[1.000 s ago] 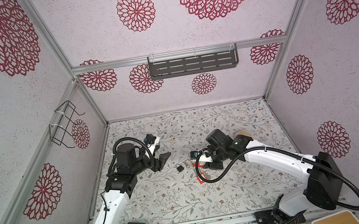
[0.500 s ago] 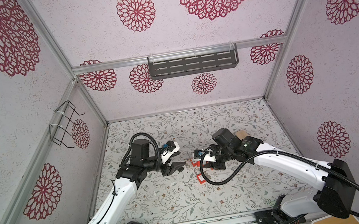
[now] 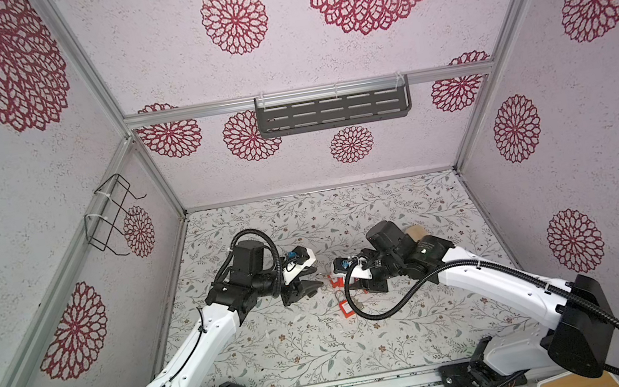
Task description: Lock with the key
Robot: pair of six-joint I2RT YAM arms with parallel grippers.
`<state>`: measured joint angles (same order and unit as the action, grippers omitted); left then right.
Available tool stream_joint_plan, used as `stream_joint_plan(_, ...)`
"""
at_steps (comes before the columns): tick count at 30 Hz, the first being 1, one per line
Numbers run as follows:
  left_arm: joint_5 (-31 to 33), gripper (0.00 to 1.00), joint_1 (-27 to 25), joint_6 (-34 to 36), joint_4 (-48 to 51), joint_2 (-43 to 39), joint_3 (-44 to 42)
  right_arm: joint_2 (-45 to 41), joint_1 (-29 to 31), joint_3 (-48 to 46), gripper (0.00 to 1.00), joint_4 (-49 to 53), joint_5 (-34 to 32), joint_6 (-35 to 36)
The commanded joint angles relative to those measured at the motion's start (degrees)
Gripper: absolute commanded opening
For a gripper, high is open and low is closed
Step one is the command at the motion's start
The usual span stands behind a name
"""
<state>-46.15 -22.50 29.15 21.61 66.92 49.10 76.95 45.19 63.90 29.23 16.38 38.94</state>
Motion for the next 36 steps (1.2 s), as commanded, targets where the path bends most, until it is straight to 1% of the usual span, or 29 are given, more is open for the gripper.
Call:
stream_joint_plan(1, 0.01, 0.42, -0.51, 0.47, -0.91, 0.58, -0.32, -3.20, -0.21, 1.45, 0.24, -2.25, 1.72, -0.79)
stream_joint_plan(6, 0.02, 0.36, -0.85, 0.22, -1.13, 1.01, -0.06, -3.38, -0.21, 1.33, 0.23, -2.76, 1.88, -0.79)
stream_joint_plan(18, -0.60, 0.15, -1.63, 0.12, -0.70, 1.63, 0.63, -2.49, -0.13, 1.48, 0.23, -3.32, 1.11, -0.86)
stream_joint_plan(27, -3.01, 0.01, -1.94, -1.28, 0.00, 3.37, 2.44, -2.65, -0.10, 0.97, 0.24, -4.22, -0.27, -0.73)
stream_joint_plan(33, -3.32, 0.00, -2.32, -1.79, 0.90, 3.57, 2.74, -3.18, -0.02, 0.53, 0.25, -5.22, -1.60, -0.35)
stream_joint_plan(36, -3.93, 0.00, -2.33, -2.97, 0.92, 3.57, 2.93, -3.41, -0.02, 0.19, 0.34, -5.50, -2.29, -0.05)
